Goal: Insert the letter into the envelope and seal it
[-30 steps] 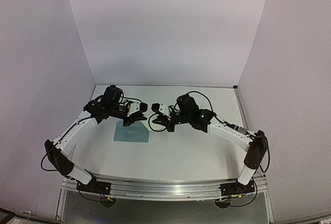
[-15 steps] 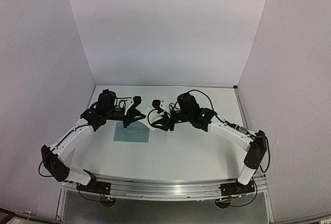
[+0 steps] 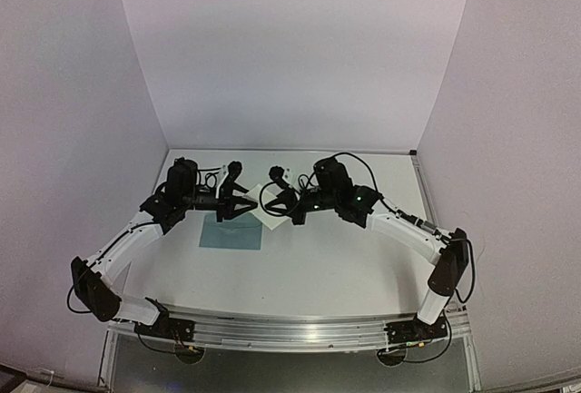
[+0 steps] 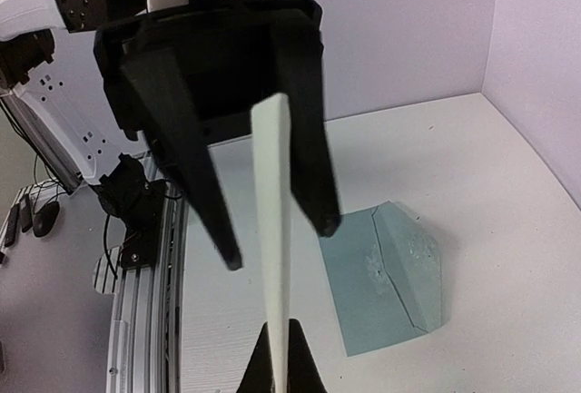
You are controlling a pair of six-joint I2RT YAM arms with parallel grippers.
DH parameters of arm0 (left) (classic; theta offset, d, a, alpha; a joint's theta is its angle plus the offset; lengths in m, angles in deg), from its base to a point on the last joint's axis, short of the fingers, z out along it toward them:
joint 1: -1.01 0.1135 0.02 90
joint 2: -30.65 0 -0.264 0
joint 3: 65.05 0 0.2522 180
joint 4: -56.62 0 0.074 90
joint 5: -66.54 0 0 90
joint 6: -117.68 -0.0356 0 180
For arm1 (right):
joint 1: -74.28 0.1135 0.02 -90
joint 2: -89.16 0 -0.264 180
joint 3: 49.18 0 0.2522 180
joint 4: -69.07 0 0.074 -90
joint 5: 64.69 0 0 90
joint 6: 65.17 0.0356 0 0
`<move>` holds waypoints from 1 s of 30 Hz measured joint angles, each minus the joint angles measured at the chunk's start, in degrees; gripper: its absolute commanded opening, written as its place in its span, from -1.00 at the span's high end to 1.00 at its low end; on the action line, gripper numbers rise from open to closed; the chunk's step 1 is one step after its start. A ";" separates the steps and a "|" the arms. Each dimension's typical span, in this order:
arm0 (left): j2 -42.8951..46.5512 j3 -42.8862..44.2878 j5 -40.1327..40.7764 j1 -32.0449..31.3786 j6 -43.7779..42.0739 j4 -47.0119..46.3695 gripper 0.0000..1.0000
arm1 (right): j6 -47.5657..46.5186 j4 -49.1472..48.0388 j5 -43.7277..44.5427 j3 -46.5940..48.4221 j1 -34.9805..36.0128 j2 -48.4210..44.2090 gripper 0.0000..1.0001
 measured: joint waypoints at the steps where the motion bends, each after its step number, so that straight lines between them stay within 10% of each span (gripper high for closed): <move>1: 0.02 0.00 0.66 0.11 0.26 0.01 -0.86 | 0.34 -0.05 0.23 -0.13 -0.11 0.00 1.00; 8: -2.89 3.33 4.57 6.61 -1.36 8.36 -0.97 | 5.28 -0.74 6.49 -4.98 -2.42 -0.13 1.00; 23: -50.45 43.57 25.91 18.45 -30.38 45.43 -0.98 | 10.00 -0.32 11.97 -8.87 -4.41 -0.11 1.00; 30: -57.76 45.47 28.68 20.90 -38.42 50.51 -0.87 | 10.47 -0.20 10.93 -9.84 -4.39 -0.11 1.00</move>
